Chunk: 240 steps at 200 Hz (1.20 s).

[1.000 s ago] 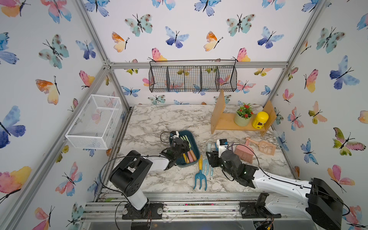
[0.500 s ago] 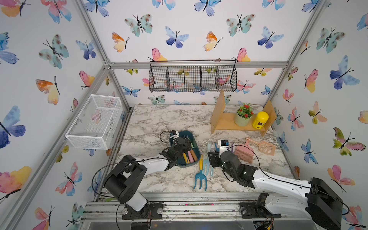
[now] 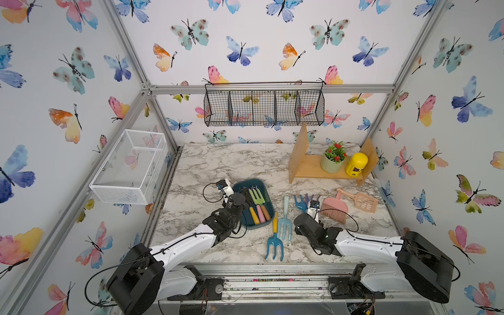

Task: Put the rake into the storage box
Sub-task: Pick up the rake at the center of the board.

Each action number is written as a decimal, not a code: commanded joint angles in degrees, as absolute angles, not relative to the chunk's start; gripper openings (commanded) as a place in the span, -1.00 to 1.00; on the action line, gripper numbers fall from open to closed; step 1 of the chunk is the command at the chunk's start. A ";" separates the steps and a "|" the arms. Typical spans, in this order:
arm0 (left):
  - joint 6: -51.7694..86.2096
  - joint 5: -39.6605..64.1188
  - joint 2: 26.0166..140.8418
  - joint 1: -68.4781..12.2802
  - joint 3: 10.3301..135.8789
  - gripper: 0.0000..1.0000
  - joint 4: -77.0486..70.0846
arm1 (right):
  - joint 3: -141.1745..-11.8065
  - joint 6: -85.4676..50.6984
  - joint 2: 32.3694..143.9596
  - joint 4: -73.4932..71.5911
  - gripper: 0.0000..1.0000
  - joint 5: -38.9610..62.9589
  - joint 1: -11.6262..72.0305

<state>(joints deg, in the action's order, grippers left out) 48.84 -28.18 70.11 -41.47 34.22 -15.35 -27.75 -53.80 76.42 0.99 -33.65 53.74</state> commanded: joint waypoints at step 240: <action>32.57 0.96 83.23 -42.10 41.23 0.88 -23.27 | -21.80 -39.36 73.06 -22.69 -0.91 -10.15 50.80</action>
